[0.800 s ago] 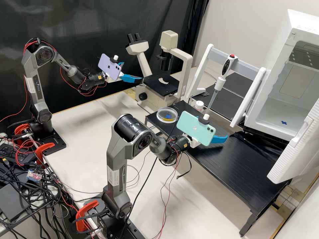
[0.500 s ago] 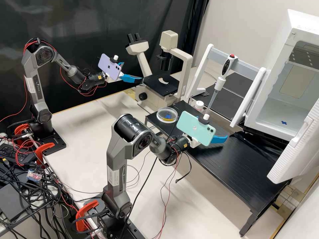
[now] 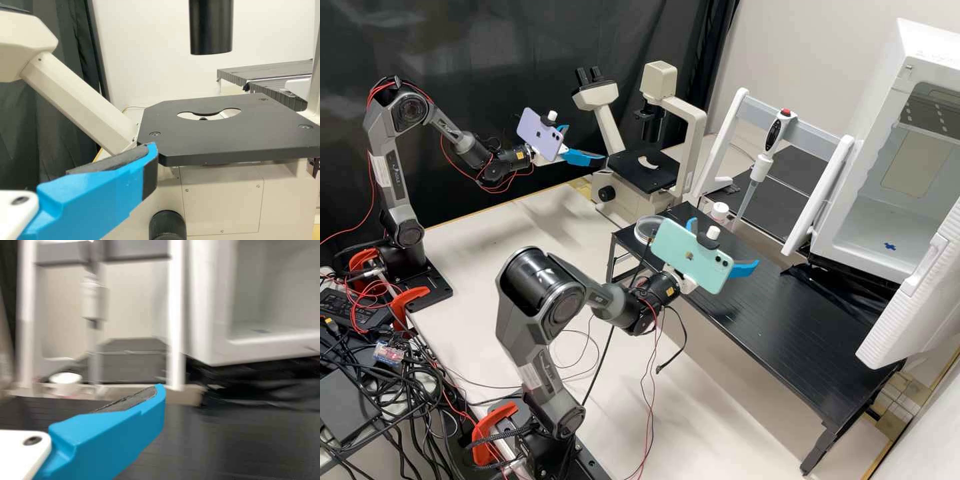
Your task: Move the petri dish to the incubator
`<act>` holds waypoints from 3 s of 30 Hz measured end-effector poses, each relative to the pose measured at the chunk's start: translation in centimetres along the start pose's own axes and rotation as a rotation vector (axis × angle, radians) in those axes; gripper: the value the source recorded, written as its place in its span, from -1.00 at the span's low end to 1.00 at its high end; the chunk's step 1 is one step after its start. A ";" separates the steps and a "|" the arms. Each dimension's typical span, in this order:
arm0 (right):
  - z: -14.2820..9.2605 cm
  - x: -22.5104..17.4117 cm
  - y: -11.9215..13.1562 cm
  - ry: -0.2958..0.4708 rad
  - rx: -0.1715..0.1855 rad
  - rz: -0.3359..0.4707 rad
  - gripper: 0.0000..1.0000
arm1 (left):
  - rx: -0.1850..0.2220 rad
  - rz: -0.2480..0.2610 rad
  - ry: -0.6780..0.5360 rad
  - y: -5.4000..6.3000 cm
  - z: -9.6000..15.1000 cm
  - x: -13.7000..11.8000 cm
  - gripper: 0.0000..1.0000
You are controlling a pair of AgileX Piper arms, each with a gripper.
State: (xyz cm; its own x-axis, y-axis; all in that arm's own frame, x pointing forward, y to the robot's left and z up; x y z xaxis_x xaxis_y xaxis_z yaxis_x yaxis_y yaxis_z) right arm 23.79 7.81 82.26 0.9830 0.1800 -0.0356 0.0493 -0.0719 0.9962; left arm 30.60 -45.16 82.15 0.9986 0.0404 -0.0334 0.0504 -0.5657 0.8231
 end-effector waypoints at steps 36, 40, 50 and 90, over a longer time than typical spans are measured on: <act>-2.2 0.2 -10.0 0.043 -0.097 -0.276 1.00 | 0.000 0.000 0.000 0.0 0.0 0.0 1.00; -1.9 0.5 -10.1 0.038 -0.099 -0.266 -1.00 | 0.000 0.000 0.000 0.0 0.0 0.0 1.00; -1.6 1.0 -9.7 0.030 -0.084 -0.254 -1.00 | 0.000 0.000 0.000 0.0 0.0 0.0 1.00; -1.0 1.5 -8.4 0.025 -0.082 -0.238 -1.00 | 0.000 0.000 0.000 0.0 0.0 0.0 1.00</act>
State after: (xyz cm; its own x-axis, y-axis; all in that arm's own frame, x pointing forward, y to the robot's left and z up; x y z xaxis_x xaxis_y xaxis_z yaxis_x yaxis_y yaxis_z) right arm 24.69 9.70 73.88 0.9408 0.2063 -0.2690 0.2632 0.0553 0.9632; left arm 30.60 -45.16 82.15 0.9986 0.0404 -0.0334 0.0504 -0.5657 0.8231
